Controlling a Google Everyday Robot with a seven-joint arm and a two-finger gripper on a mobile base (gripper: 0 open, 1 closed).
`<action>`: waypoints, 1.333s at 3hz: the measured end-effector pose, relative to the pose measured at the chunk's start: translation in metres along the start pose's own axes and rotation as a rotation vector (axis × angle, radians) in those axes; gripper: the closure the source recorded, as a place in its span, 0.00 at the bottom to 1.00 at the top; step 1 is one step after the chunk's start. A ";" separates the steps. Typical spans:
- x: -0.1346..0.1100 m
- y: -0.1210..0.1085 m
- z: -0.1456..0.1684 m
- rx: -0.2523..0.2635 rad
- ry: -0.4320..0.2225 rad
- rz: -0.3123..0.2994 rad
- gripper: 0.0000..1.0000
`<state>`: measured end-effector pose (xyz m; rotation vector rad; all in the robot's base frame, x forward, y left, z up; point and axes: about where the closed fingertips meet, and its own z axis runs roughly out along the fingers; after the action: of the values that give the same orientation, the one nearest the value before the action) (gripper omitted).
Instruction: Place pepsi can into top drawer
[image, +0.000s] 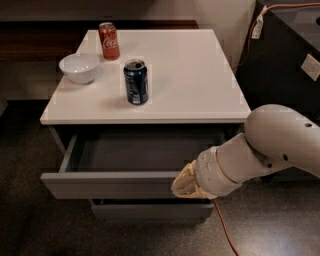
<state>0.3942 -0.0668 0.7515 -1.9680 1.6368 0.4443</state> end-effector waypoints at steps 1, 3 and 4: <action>0.001 -0.004 -0.008 0.012 -0.034 0.022 0.83; 0.014 -0.054 -0.001 0.046 -0.043 0.063 0.29; 0.023 -0.083 0.010 0.063 -0.017 0.082 0.29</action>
Offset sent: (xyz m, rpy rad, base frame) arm 0.0536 -0.0093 0.0078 0.0891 0.0115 -0.0746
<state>0.4806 -0.0698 0.7465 -1.8513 1.7051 0.4338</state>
